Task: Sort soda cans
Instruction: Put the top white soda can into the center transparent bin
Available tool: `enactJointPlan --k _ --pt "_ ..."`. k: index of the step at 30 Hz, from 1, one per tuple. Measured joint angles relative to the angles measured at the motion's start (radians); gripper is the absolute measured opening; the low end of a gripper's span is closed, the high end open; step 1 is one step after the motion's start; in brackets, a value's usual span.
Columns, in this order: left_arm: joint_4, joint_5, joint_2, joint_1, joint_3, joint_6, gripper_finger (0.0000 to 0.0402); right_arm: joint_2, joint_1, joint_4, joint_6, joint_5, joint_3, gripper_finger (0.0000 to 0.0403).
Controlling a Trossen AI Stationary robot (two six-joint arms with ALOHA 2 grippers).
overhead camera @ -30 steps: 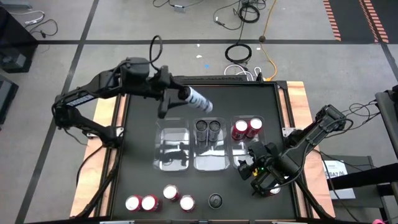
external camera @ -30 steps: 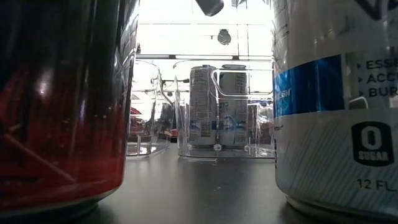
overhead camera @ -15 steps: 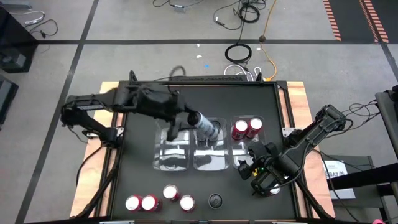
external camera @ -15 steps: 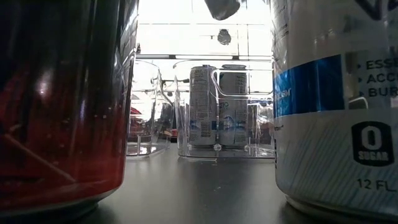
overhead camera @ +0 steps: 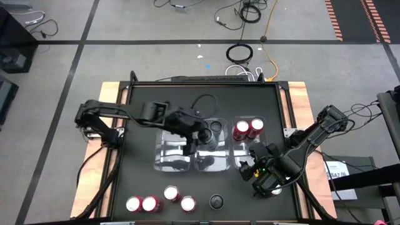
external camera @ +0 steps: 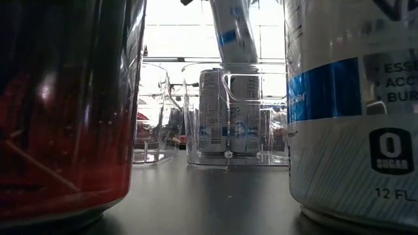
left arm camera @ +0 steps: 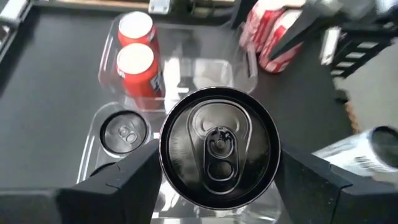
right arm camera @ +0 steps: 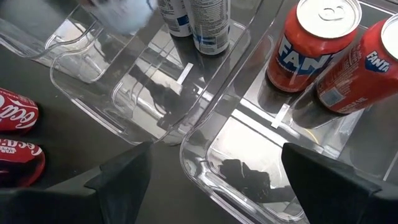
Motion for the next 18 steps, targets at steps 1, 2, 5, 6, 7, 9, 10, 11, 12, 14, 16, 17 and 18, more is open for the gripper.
enactJointPlan --k 1,2,5,6,7,9,10,11,12,14,16,17,18 --pt "0.000 -0.011 0.014 0.000 0.000 0.000 0.0276 0.000 0.000 0.000 0.000 0.000 0.000 0.0345" --pt "0.000 -0.018 0.029 -0.001 0.000 -0.001 0.0276 0.000 0.000 0.000 0.000 0.000 0.000 0.0345" --pt "0.008 -0.019 0.080 -0.001 0.000 -0.001 0.0276 0.000 0.000 0.000 0.000 -0.015 0.000 0.0345" --pt "0.012 -0.019 0.097 -0.001 0.000 -0.001 0.0276 0.000 0.000 0.000 0.000 -0.022 0.000 0.0345" --pt "0.018 -0.019 0.113 -0.001 0.000 -0.001 0.0276 0.000 0.000 0.001 0.000 -0.024 0.000 0.0345" --pt "0.034 -0.022 0.142 -0.001 0.000 -0.001 0.0276 0.000 0.000 0.001 0.000 -0.024 0.000 0.0345" --pt "0.047 -0.023 0.155 0.000 0.000 -0.002 0.0276 0.000 0.000 0.002 0.000 -0.024 0.000 0.0345" --pt "0.063 -0.024 0.167 0.000 0.000 -0.001 0.0276 0.000 0.000 0.002 0.001 -0.024 0.000 0.0345" --pt "0.076 -0.026 0.177 0.000 0.000 -0.002 0.0276 0.000 0.000 0.002 0.001 -0.024 0.000 0.0345" --pt "0.094 -0.031 0.197 0.001 0.000 -0.002 0.0276 0.000 0.000 0.002 0.000 -0.024 0.000 0.0345" --pt "0.102 -0.031 0.215 0.003 0.000 -0.001 0.0276 0.000 0.000 0.002 0.000 -0.024 0.000 0.0345" --pt "0.108 -0.032 0.224 0.005 0.000 -0.001 0.0276 0.000 0.000 0.002 0.000 -0.024 0.000 0.0345" --pt "0.109 -0.031 0.232 0.007 0.000 -0.001 0.0276 0.000 0.000 0.002 0.000 -0.024 0.000 0.0345"
